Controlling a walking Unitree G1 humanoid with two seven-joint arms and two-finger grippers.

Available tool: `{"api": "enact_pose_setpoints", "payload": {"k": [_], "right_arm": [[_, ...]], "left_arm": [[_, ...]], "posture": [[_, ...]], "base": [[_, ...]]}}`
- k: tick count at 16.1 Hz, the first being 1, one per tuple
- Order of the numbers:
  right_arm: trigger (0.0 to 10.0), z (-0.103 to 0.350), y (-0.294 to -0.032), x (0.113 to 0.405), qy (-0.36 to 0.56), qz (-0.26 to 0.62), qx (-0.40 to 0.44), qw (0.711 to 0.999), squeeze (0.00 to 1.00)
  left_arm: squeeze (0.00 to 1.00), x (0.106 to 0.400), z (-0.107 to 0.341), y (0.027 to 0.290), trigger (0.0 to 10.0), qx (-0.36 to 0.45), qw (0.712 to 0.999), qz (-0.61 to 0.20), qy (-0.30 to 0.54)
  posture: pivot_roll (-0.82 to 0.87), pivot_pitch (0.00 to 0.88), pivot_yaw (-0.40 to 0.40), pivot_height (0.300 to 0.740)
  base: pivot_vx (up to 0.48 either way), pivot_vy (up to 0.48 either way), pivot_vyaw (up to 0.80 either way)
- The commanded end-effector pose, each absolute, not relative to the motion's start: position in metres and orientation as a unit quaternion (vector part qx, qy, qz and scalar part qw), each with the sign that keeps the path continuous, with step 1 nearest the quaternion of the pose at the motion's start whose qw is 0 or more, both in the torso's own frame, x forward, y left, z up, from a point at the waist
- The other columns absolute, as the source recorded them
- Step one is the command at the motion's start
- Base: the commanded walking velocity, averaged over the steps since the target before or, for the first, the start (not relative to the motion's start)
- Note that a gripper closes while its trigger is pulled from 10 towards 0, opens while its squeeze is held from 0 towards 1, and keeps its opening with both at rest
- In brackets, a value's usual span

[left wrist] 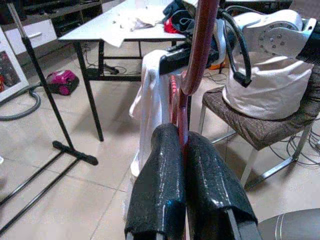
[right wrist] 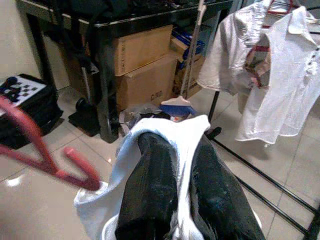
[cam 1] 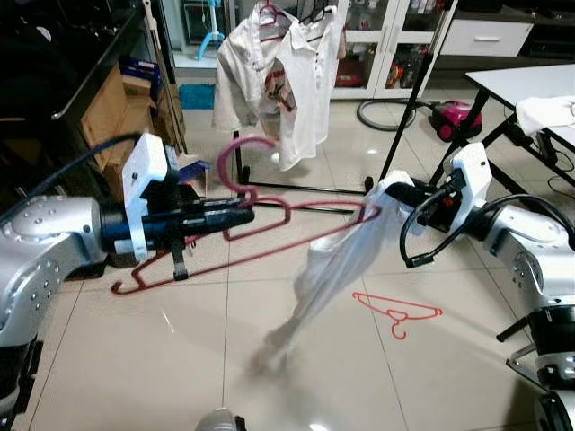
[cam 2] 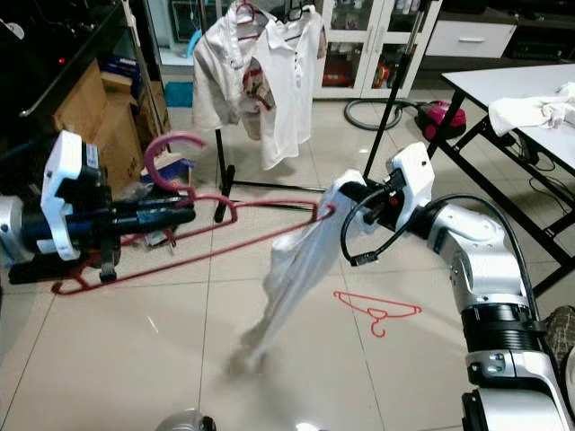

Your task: Hang hanger

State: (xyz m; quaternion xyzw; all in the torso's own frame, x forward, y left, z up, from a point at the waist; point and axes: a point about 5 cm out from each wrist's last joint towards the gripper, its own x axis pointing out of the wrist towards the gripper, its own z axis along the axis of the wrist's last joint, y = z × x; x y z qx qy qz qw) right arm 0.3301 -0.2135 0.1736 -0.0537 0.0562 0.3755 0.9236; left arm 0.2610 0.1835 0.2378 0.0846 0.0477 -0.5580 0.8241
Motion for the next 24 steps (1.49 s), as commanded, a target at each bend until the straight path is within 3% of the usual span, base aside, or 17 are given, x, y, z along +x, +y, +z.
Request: {"api": "enact_pose_setpoints", "payload": {"k": [1, 8, 15, 24], "right_arm": [[10.0, 0.181, -0.217, 0.328, 0.05, 0.386, -0.058, 0.919, 0.0], [10.0, 0.169, -0.244, 0.335, 0.077, 0.33, -0.063, 0.939, 0.0], [10.0, 0.201, -0.239, 0.33, 0.036, 0.373, -0.085, 0.923, 0.0], [10.0, 0.212, -0.256, 0.317, 0.051, 0.383, -0.121, 0.914, 0.0]], "left_arm": [[0.0, 0.26, 0.243, 0.183, 10.0, 0.089, 0.822, -0.561, 0.04], [0.0, 0.253, 0.256, 0.177, 10.0, 0.079, 0.819, -0.568, 0.016], [0.0, 0.257, 0.243, 0.182, 10.0, 0.071, 0.831, -0.55, 0.038], [0.0, 0.258, 0.248, 0.18, 10.0, 0.076, 0.829, -0.554, 0.029]], "posture": [[0.01, 0.0, 0.01, 0.74], [0.02, 0.0, -0.001, 0.74], [0.01, 0.0, -0.004, 0.74], [0.0, 0.0, -0.002, 0.74]], "base": [[0.0, 0.0, 0.0], [0.0, 0.0, 0.0], [0.0, 0.0, 0.0], [0.0, 0.0, 0.0]]}}
